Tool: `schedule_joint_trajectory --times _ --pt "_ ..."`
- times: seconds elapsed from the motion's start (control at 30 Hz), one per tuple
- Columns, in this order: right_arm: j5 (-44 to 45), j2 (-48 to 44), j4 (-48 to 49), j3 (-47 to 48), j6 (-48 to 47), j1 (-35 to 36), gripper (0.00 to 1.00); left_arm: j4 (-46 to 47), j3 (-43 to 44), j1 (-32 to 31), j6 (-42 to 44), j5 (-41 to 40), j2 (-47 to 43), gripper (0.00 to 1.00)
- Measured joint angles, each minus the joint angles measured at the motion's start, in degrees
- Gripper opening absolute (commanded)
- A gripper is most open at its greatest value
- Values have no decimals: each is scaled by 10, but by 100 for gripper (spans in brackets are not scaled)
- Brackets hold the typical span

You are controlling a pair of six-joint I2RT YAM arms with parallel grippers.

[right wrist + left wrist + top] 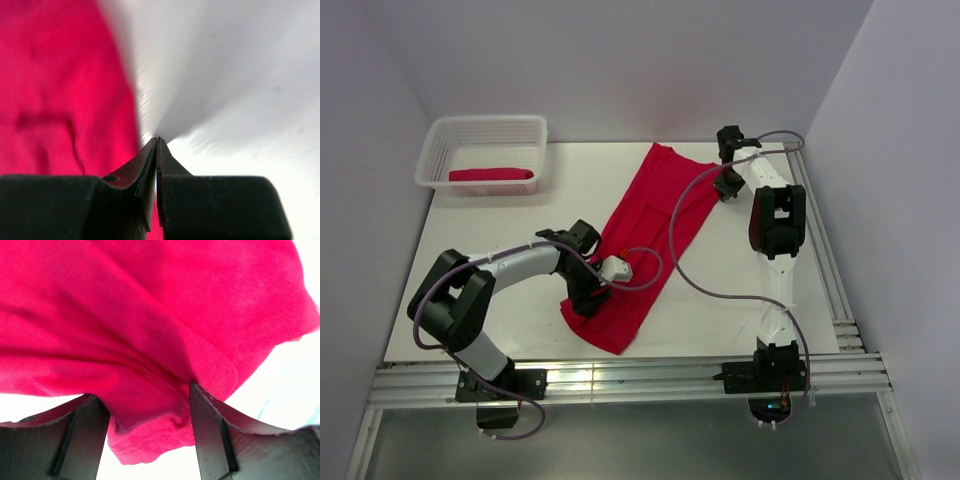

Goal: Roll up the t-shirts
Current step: Fold the tshirt

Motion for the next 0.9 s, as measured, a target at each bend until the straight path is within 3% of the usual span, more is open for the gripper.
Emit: schedule_joint_trajectory --times 0.43,0.6,0.7,0.9 --pt "-2 20 -5 33 -1 7 8 -104 0 -87 10 67 5 72" --pt "-25 37 -3 67 7 38 8 -130 12 -91 14 89 17 83" --pt "-39 46 2 83 13 53 8 -138 16 -96 14 94 17 99" --pt "-51 48 7 84 16 67 10 -161 33 -67 14 88 7 100"
